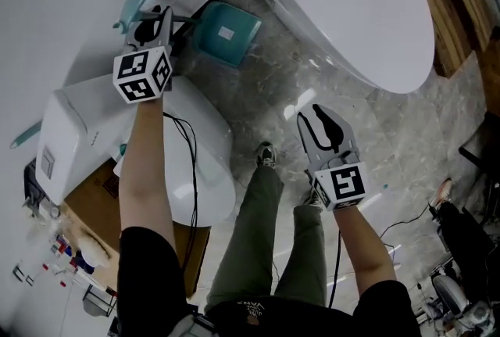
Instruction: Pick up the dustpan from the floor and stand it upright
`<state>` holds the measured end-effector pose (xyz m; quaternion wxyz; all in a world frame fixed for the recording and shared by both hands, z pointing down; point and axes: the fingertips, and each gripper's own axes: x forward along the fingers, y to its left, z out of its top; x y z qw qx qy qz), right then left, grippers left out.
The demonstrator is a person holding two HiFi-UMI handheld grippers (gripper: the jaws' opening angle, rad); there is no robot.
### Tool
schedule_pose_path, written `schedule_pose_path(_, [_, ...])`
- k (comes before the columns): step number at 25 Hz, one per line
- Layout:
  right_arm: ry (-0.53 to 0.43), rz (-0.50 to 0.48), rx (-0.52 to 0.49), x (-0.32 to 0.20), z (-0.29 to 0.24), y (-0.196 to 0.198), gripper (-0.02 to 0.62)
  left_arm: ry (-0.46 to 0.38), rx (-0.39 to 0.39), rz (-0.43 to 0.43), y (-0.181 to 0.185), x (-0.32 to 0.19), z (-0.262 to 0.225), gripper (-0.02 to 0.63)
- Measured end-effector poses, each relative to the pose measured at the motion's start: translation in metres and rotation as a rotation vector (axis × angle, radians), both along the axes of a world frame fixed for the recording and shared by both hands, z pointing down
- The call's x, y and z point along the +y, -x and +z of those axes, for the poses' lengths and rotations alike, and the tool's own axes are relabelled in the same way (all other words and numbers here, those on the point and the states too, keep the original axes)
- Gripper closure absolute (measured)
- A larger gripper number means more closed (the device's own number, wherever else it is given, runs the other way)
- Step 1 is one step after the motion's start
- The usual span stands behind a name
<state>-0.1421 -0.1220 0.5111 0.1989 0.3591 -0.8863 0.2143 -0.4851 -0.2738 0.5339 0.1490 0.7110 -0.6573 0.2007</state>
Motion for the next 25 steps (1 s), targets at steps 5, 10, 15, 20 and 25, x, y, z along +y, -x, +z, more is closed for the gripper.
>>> schedule_pose_path(5, [0.006,0.001,0.007,0.001,0.006,0.0,0.471,-0.021,-0.036,-0.009,0.009,-0.007,0.003,0.465])
schedule_pose_path(10, [0.016,0.02,-0.002,0.007,0.009,-0.003,0.471,-0.01,-0.084,0.029,-0.007,-0.014,0.007,0.465])
schedule_pose_path(15, [0.014,0.024,-0.01,0.012,0.007,-0.006,0.471,0.012,-0.07,0.035,-0.017,-0.021,0.006,0.465])
schedule_pose_path(20, [0.001,0.046,-0.025,0.014,0.002,-0.017,0.471,0.008,-0.042,0.015,-0.022,-0.014,0.003,0.449])
schedule_pose_path(25, [0.005,0.062,-0.031,0.019,-0.004,-0.027,0.471,0.003,-0.033,0.01,-0.032,-0.004,-0.002,0.449])
